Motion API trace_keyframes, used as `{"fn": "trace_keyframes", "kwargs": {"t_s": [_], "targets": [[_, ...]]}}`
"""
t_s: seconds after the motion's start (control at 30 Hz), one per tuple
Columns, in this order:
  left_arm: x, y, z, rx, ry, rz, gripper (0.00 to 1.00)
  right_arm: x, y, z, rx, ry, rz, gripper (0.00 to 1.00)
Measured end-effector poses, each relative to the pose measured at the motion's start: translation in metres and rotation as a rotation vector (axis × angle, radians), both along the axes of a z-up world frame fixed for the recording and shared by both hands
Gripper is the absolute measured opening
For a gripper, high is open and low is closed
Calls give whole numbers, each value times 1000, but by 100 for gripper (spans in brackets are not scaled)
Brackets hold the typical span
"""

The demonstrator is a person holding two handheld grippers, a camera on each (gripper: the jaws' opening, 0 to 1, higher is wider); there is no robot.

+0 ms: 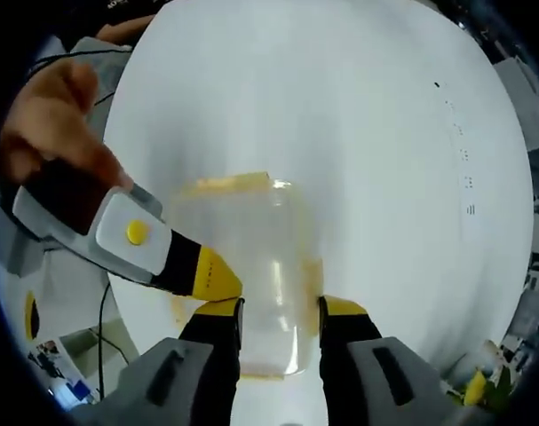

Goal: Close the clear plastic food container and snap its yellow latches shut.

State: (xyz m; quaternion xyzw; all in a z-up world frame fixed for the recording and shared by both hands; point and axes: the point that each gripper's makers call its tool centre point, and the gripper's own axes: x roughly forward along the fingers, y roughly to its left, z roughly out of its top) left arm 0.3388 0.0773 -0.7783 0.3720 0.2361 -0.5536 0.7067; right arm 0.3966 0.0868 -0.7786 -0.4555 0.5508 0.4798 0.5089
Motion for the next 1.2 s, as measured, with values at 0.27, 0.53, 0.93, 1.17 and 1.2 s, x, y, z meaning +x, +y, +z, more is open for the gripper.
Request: {"fn": "trace_keyframes", "kwargs": {"t_s": [0.27,0.53,0.93,1.17,1.2], "targets": [[12,4,6,-23,-9,33,36,0,-2,-1,-11,-1,7,32],[9,1,2,32,-74,-3,35,-1,-3,-2,17,4,3,32],[7,0,0,59,-108,3,29,-2,-3,-2,25,-5,18,31],[2,-2,1,76,-140,-24,24,-3,-1,-1,18,-9,6,31],[2,-3,0,79,-143,-21,24,-3,-1,-1,16,-8,3,31]]}}
